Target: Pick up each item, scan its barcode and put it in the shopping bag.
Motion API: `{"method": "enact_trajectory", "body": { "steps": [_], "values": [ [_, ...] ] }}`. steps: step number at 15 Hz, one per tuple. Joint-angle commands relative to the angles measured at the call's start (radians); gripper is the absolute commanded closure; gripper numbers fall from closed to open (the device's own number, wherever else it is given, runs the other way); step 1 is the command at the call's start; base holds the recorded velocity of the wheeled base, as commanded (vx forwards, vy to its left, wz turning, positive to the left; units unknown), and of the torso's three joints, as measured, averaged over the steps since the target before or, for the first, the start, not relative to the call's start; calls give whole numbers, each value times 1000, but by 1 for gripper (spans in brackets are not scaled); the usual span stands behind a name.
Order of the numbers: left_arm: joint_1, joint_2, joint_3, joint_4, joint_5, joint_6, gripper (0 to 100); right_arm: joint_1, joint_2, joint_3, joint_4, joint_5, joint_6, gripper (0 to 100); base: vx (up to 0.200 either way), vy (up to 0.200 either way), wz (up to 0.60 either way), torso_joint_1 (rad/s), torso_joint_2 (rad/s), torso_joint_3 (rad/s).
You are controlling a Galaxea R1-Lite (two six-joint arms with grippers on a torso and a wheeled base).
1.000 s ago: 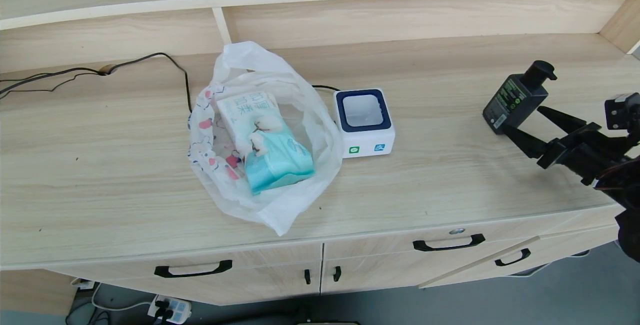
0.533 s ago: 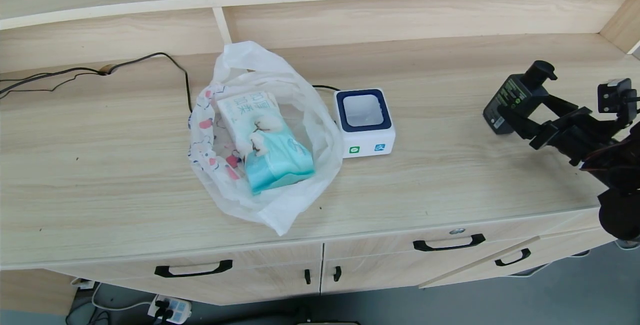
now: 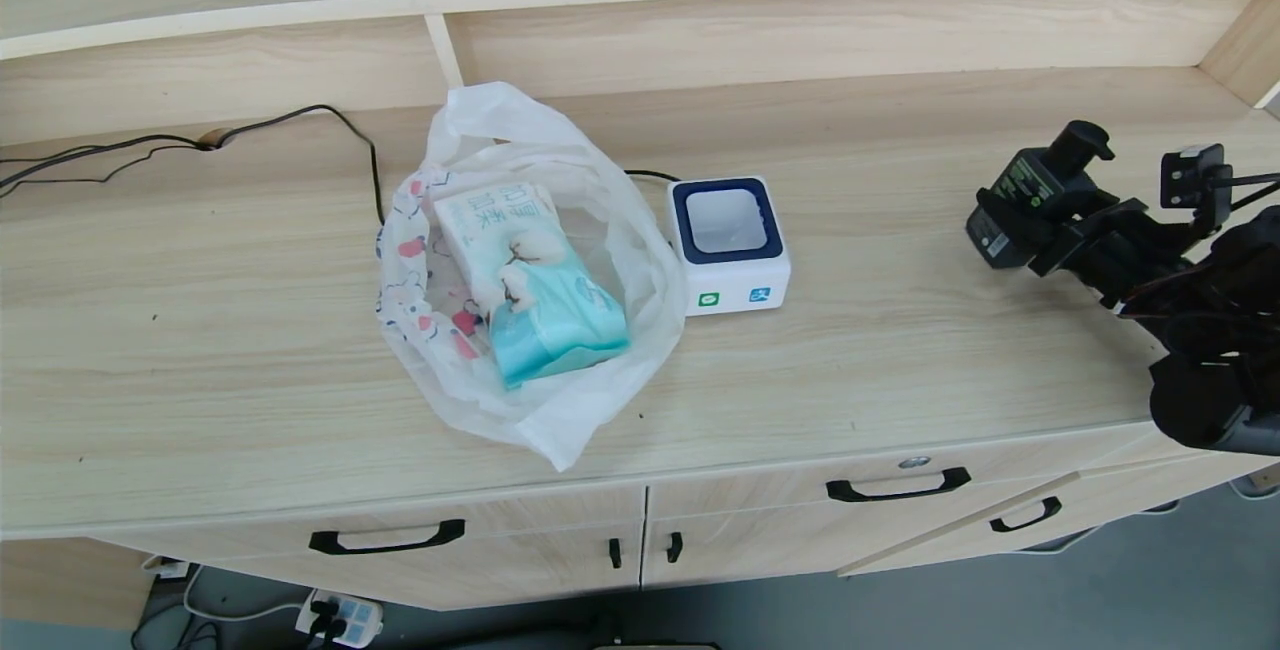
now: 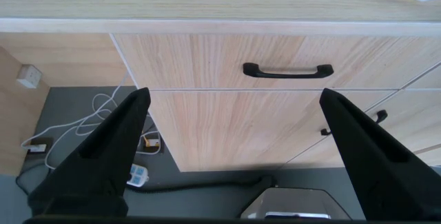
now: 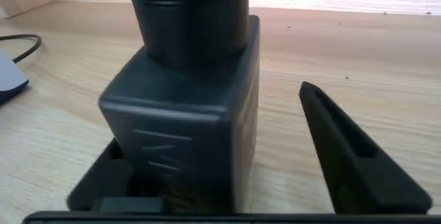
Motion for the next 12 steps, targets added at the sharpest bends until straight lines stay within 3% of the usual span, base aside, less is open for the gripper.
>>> {"method": "enact_trajectory", "body": {
  "steps": [1,8,12],
  "values": [
    [0,0,0,-2,0,-1,0,4,5,-2,-1,-5,3,100,0,0,0,0,0,0],
    [0,0,0,1,0,-4,0,35,-30,-5,-1,-20,21,100,0,0,0,0,0,0],
    [0,0,0,2,0,-2,0,58,-170,62,-1,-15,24,100,0,0,0,0,0,0]
  ]
}}
